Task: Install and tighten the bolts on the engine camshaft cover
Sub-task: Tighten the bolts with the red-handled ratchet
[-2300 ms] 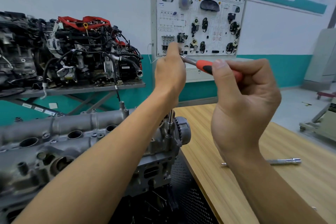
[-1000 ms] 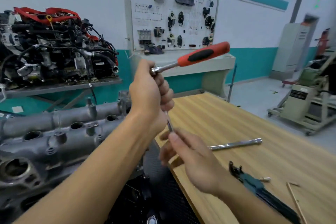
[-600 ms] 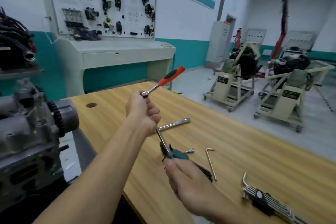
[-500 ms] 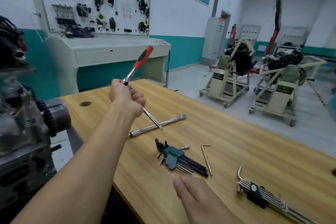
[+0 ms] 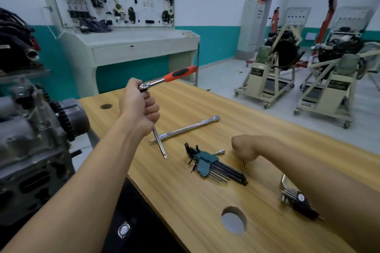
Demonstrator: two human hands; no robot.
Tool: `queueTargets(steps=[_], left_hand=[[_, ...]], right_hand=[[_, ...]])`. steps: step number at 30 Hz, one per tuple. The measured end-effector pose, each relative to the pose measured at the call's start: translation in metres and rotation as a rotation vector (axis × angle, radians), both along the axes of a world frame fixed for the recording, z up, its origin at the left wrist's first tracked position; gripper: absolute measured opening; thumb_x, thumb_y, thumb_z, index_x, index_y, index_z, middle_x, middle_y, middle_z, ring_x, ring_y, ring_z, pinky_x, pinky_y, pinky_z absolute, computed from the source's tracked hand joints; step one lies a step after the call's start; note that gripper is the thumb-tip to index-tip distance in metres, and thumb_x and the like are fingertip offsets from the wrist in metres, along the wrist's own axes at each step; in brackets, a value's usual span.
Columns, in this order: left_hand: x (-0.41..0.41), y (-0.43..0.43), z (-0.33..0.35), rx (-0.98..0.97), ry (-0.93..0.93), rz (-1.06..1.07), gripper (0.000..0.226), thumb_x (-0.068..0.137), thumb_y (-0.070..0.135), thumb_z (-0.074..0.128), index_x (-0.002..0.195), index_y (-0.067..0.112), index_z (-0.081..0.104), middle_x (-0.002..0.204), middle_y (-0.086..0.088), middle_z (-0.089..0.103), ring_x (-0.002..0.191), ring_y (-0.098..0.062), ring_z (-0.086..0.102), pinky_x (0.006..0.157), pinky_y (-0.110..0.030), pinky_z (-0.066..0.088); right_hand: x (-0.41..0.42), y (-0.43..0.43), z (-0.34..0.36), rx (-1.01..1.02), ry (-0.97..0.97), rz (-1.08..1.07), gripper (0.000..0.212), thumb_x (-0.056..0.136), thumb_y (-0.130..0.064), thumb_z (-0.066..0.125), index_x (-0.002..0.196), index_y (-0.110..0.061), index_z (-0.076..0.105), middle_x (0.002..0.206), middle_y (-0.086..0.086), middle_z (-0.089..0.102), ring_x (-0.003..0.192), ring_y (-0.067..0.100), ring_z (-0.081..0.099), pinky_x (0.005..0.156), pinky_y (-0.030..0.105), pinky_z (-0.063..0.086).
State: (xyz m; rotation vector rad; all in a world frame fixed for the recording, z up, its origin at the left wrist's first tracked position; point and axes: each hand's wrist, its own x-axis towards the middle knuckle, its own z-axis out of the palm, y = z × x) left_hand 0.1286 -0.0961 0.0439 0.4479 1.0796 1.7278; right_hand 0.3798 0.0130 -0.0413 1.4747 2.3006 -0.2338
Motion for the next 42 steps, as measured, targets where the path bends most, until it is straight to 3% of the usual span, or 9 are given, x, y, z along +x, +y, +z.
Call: queueTargets(steps=[6, 11, 15, 19, 23, 27, 30, 32, 42], left_hand=[[-0.001, 0.000, -0.003, 0.001, 0.033, 0.001, 0.041, 0.091, 0.036, 0.046, 0.056, 0.026, 0.027, 0.049, 0.008, 0.018, 0.040, -0.010, 0.013, 0.037, -0.019, 0.008], [-0.003, 0.002, -0.005, 0.004, 0.019, 0.008, 0.044, 0.093, 0.037, 0.048, 0.056, 0.025, 0.028, 0.047, 0.008, 0.019, 0.036, -0.009, 0.014, 0.034, -0.016, 0.011], [-0.005, -0.002, -0.002, 0.006, 0.005, 0.008, 0.045, 0.093, 0.037, 0.049, 0.054, 0.025, 0.029, 0.046, 0.008, 0.020, 0.036, -0.008, 0.015, 0.032, -0.017, 0.013], [-0.008, -0.008, 0.003, 0.015, -0.013, 0.008, 0.043, 0.092, 0.037, 0.048, 0.055, 0.025, 0.029, 0.046, 0.008, 0.019, 0.036, -0.008, 0.014, 0.033, -0.017, 0.012], [-0.010, -0.016, 0.010, 0.029, -0.021, 0.004, 0.043, 0.092, 0.038, 0.049, 0.055, 0.025, 0.030, 0.047, 0.008, 0.019, 0.036, -0.008, 0.015, 0.034, -0.017, 0.012], [-0.014, -0.026, 0.021, 0.102, -0.059, 0.006, 0.044, 0.093, 0.039, 0.047, 0.055, 0.025, 0.030, 0.044, 0.008, 0.019, 0.033, -0.007, 0.015, 0.031, -0.016, 0.013], [-0.015, -0.032, 0.038, 0.216, -0.149, 0.039, 0.045, 0.092, 0.037, 0.045, 0.052, 0.025, 0.030, 0.045, 0.009, 0.018, 0.035, -0.008, 0.013, 0.031, -0.018, 0.012], [-0.011, -0.036, 0.052, 0.302, -0.239, 0.095, 0.044, 0.090, 0.036, 0.045, 0.052, 0.024, 0.029, 0.048, 0.008, 0.017, 0.039, -0.009, 0.012, 0.034, -0.020, 0.011], [-0.017, -0.057, 0.064, 0.489, -0.294, 0.376, 0.040, 0.089, 0.037, 0.045, 0.057, 0.023, 0.025, 0.057, 0.006, 0.014, 0.048, -0.015, 0.009, 0.039, -0.026, 0.012]], right_hand=[[-0.012, 0.005, 0.012, 0.007, -0.162, 0.080, 0.018, 0.097, -0.023, 0.048, 0.096, -0.010, 0.061, 0.089, 0.005, 0.060, 0.078, 0.022, 0.057, 0.067, 0.033, 0.046], [-0.023, 0.009, 0.019, 0.082, -0.144, 0.140, 0.048, 0.091, -0.050, 0.061, 0.127, -0.018, 0.059, 0.109, 0.001, 0.067, 0.096, 0.021, 0.063, 0.079, 0.036, 0.053], [-0.038, 0.005, 0.014, 0.088, -0.128, 0.238, 0.054, 0.086, -0.039, 0.071, 0.135, -0.028, 0.053, 0.117, -0.001, 0.066, 0.094, 0.018, 0.059, 0.073, 0.033, 0.049], [-0.052, 0.001, 0.004, 0.157, -0.175, 0.361, 0.009, 0.089, -0.016, 0.067, 0.098, -0.016, 0.065, 0.094, 0.003, 0.062, 0.079, 0.021, 0.062, 0.071, 0.036, 0.057], [-0.053, -0.001, 0.006, 0.138, -0.092, 0.321, 0.019, 0.091, -0.011, 0.063, 0.075, -0.017, 0.055, 0.083, 0.002, 0.056, 0.071, 0.019, 0.062, 0.064, 0.034, 0.057], [-0.051, -0.009, 0.014, 0.105, 0.593, 0.149, 0.016, 0.092, -0.013, 0.063, 0.106, -0.013, 0.070, 0.090, 0.005, 0.069, 0.080, 0.016, 0.067, 0.077, 0.034, 0.058], [-0.067, -0.054, 0.032, -0.549, 1.591, -0.185, 0.012, 0.089, -0.001, 0.066, 0.099, -0.005, 0.071, 0.081, 0.008, 0.068, 0.069, 0.014, 0.065, 0.065, 0.027, 0.057], [-0.084, -0.087, 0.035, -0.903, 1.924, -0.372, 0.010, 0.083, -0.002, 0.066, 0.092, -0.003, 0.068, 0.082, 0.009, 0.066, 0.068, 0.015, 0.066, 0.062, 0.024, 0.057], [-0.128, -0.159, 0.057, -1.309, 2.323, -0.683, 0.015, 0.086, -0.007, 0.065, 0.097, 0.003, 0.069, 0.103, 0.019, 0.074, 0.095, 0.029, 0.074, 0.068, 0.031, 0.062]])
